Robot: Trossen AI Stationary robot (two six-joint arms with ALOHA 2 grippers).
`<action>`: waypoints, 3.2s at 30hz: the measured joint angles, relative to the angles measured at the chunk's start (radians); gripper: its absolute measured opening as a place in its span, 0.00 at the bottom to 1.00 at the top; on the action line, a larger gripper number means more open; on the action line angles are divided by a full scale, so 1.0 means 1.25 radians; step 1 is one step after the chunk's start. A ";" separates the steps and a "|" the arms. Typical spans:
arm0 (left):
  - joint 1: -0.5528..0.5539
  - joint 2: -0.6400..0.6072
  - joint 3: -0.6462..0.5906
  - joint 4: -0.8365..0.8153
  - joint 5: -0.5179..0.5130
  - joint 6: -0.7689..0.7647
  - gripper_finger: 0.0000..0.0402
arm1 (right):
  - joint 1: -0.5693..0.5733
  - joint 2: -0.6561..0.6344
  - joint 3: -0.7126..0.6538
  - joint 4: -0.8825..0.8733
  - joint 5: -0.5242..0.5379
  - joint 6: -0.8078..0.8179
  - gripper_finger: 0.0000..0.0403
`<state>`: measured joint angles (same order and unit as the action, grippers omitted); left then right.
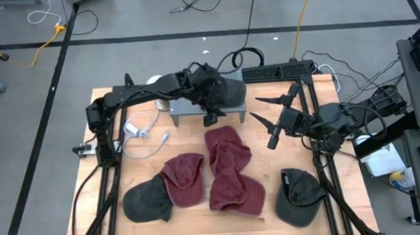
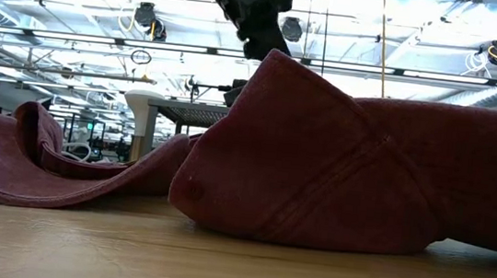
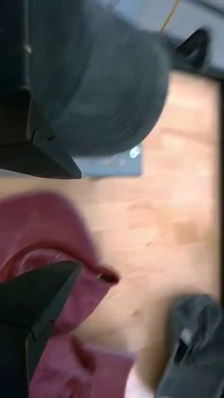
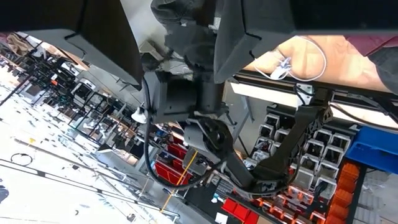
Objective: Pick & Place hat
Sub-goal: Put the top black cap on the shelf, then stack the right black cap on top of the black cap on the shelf
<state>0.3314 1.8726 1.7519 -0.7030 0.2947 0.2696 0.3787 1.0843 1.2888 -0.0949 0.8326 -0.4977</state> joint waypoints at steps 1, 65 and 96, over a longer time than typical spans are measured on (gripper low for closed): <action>0.004 0.004 -0.001 -0.004 0.001 -0.002 0.57 | 0.000 0.000 0.000 0.000 0.000 -0.002 0.48; -0.360 -0.301 -0.002 -0.004 -0.519 -0.485 0.46 | -0.174 0.004 0.000 -0.392 -0.670 0.430 0.48; -0.809 -0.332 -0.164 0.014 -0.837 -1.013 0.46 | -0.039 0.202 0.000 -0.722 -0.901 0.295 0.48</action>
<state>-0.6805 1.4578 1.5465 -0.6857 -0.7519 -0.9966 0.3296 1.3370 1.2888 -0.9970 -0.2940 -0.1287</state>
